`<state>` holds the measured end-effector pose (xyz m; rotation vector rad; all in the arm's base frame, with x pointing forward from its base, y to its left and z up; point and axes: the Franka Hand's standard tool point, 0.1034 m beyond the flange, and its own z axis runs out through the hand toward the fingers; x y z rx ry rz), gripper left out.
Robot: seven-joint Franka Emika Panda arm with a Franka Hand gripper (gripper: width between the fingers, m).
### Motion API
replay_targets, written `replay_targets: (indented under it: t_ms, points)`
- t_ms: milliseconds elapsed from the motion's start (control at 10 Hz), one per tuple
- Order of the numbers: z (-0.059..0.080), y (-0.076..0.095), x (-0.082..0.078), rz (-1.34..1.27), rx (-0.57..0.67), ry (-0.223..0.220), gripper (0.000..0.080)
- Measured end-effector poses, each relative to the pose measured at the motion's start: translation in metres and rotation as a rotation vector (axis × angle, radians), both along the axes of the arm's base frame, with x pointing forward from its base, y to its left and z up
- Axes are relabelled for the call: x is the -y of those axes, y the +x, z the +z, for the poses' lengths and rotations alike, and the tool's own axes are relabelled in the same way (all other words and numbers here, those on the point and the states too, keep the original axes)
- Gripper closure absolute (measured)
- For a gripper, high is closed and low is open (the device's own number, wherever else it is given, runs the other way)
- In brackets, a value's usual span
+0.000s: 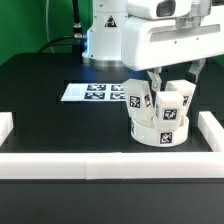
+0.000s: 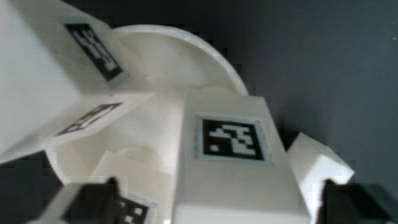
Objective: Assemble stool
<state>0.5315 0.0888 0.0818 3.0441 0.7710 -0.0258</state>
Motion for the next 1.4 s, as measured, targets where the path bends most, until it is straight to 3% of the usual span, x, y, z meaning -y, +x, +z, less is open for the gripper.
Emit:
replay_targets:
  t_ms: [100,200,500,1100,1400]
  points:
    - [0.0,0.0,0.0,-0.001,0.0,0.0,0.0362]
    - [0.0,0.0,0.0,-0.02,0.0,0.0,0.0465]
    - [0.0,0.0,0.0,-0.127,0.001,0.001,0.0465]
    - [-0.002,0.001,-0.012,-1.032,0.021,0.024,0.0464]
    - [-0.002,0.001,-0.013,-1.205,0.017,0.027,0.0464]
